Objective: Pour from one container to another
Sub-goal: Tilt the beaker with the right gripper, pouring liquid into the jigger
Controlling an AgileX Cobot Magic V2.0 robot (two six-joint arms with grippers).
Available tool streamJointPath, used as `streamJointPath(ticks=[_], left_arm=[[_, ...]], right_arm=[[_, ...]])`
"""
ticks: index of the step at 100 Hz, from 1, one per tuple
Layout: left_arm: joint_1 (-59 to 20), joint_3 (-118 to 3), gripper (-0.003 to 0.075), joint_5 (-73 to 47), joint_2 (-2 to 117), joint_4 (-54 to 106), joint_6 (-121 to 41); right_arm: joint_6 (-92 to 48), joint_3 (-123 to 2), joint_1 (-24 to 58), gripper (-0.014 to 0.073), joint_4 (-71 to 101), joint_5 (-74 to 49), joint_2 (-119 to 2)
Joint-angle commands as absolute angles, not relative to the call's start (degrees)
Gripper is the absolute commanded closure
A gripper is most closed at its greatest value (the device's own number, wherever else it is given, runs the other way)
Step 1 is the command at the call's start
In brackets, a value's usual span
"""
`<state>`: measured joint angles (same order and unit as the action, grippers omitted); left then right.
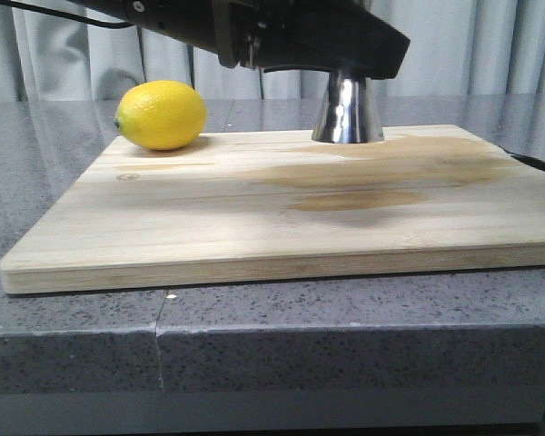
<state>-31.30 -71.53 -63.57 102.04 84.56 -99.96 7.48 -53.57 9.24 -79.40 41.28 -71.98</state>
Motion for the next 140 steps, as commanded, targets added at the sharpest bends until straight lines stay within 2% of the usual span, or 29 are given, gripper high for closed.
streamJointPath(ticks=[1,140], left_arm=[[-31.65,-73.44,0.0739,-66.11,99.55,88.89,-100.14],[-31.65,-73.44,0.0740,-64.92,99.55,88.89,-100.14]], right_arm=[[5.60,-55.65,9.19,0.0378,-76.83,43.01,-70.09],[-4.61,-55.65,9.19,0.0378,-77.64,41.81,-70.09]])
